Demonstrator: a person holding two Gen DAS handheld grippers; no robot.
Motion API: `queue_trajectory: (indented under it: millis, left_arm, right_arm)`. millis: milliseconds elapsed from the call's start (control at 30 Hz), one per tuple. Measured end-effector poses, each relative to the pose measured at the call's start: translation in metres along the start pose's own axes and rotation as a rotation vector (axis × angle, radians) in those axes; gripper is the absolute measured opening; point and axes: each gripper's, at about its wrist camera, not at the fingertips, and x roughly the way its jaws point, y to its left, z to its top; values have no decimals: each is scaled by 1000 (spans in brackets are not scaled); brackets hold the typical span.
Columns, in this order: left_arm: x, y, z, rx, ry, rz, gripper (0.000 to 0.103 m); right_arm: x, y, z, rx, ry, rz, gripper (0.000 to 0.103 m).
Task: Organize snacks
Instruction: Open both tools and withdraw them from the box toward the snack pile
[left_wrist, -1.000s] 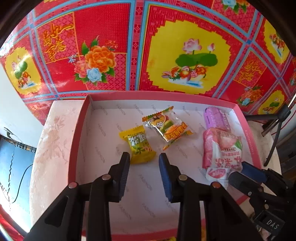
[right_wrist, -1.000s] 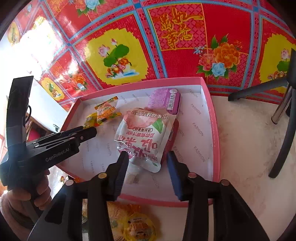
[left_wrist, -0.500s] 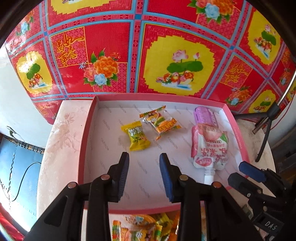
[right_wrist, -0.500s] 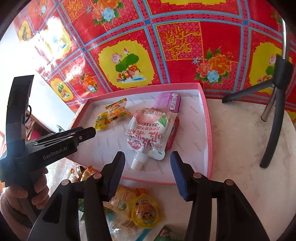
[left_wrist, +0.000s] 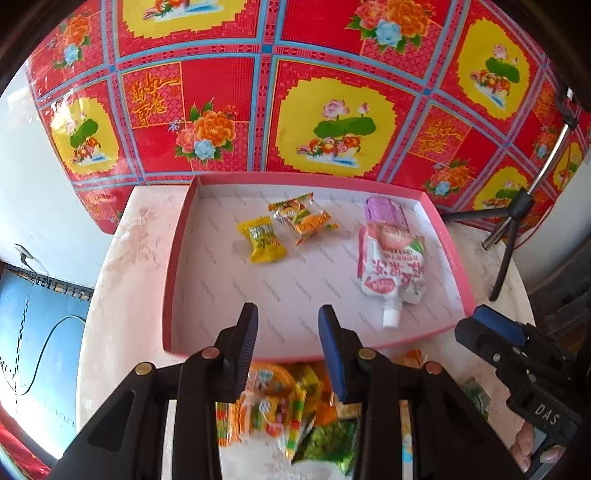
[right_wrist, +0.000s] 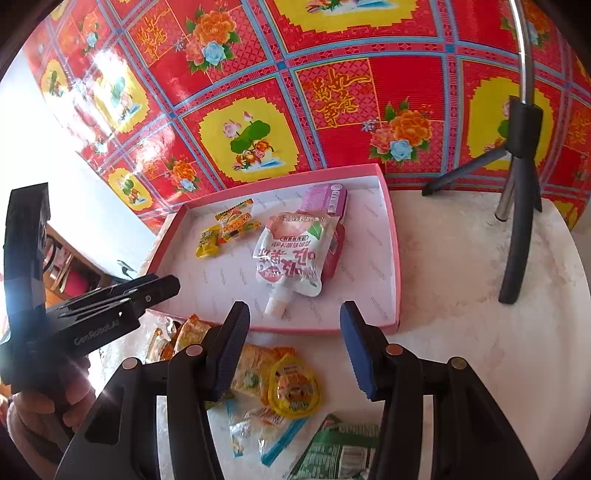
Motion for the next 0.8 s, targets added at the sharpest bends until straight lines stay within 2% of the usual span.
queue_trajectory:
  millis: [133,800]
  left_arm:
    - [7,1,-2,-2,6,0,35]
    - [-7,25,-39,-40,23,7,35]
  right_arm:
    - [-7,0,-7,1,-3,-6,52]
    - [-31,-14,-37,25,-7,-36,53]
